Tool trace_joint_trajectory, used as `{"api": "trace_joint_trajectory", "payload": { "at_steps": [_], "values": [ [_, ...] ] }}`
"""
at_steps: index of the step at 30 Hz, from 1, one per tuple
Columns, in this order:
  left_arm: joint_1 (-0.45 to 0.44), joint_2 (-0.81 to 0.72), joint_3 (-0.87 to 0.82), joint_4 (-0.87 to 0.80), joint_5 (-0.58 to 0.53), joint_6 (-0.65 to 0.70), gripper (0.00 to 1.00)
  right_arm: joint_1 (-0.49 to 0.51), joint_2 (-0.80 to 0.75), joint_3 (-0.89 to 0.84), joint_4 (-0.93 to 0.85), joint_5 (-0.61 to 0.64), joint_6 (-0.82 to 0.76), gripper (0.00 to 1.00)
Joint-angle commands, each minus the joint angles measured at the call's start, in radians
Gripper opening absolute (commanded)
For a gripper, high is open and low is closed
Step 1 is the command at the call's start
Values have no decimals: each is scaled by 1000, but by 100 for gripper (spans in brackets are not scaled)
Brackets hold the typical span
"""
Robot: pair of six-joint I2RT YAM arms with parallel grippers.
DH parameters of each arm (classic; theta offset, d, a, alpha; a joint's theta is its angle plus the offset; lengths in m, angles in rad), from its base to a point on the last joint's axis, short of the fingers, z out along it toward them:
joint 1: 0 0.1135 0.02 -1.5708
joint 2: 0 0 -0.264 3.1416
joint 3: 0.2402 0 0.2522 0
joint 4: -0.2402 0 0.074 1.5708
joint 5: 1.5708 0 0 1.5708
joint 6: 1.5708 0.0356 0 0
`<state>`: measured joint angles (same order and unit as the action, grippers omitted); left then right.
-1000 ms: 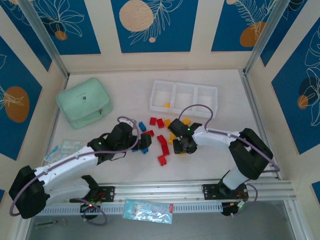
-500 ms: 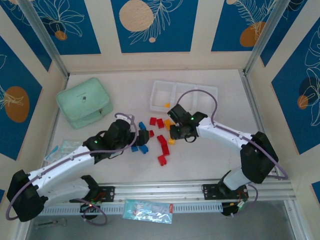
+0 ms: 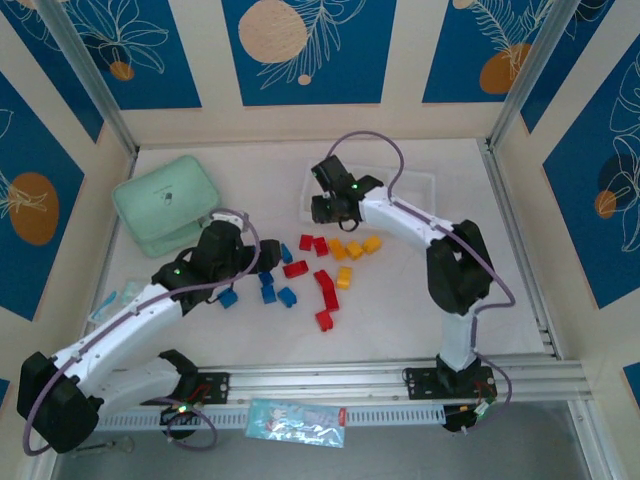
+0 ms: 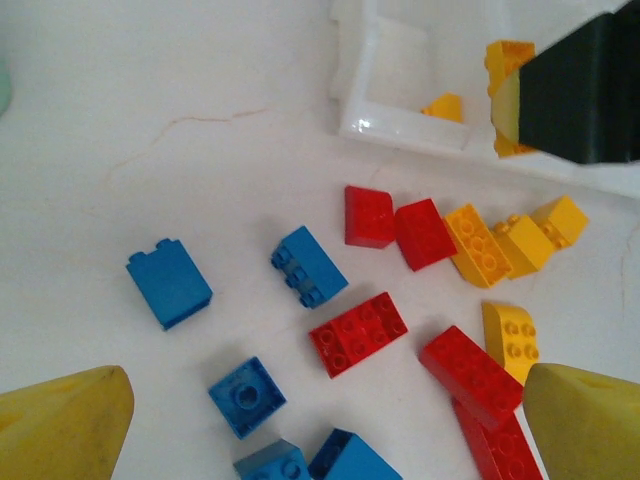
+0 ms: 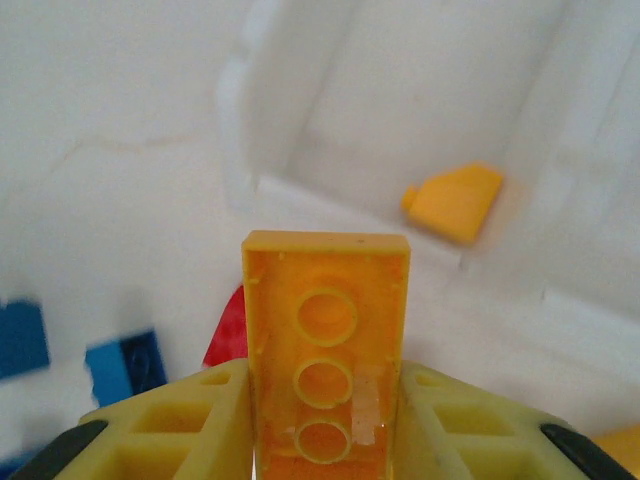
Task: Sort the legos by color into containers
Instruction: Place the lego in the container, then pick up the lego from the center of the table.
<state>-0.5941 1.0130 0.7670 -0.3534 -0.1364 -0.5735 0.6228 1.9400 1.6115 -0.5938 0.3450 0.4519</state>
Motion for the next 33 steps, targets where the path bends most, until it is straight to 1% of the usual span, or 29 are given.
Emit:
{"api": "trace_joint_trajectory", "payload": {
  "at_steps": [1,3,5,7,10,11,13,16,19,21,25,27,33],
  "values": [
    [46,14,34,11,61,17,99,-34,83,114,-15,16,-10,35],
    [62,24,35,11,67,14,99,-50,149,197,-27,4,-18,36],
    [69,27,35,15,67,15,99,-59,211,283,-60,27,-26,37],
    [72,27,37,19,70,21,99,-70,254,353,-92,43,-34,43],
    [78,27,48,7,70,33,99,-80,262,396,-114,30,-39,49],
    [79,27,52,2,70,36,99,-78,248,391,-114,26,-42,52],
    [80,27,59,-4,75,38,99,-75,212,367,-108,22,-48,54],
    [79,23,68,-16,103,37,99,-59,119,268,-94,12,-60,54],
    [79,8,55,-6,152,27,99,-42,-15,88,-54,-4,-51,56],
    [79,3,42,-5,184,30,99,-39,-100,-33,-43,-37,-33,58],
    [70,1,24,-15,225,26,99,-32,-220,-205,-60,-49,14,62],
    [49,-2,6,-19,229,22,99,-29,-266,-285,-74,-50,67,66],
    [-36,-2,-57,11,202,-24,99,17,-354,-478,-23,-79,178,72]
  ]
}}
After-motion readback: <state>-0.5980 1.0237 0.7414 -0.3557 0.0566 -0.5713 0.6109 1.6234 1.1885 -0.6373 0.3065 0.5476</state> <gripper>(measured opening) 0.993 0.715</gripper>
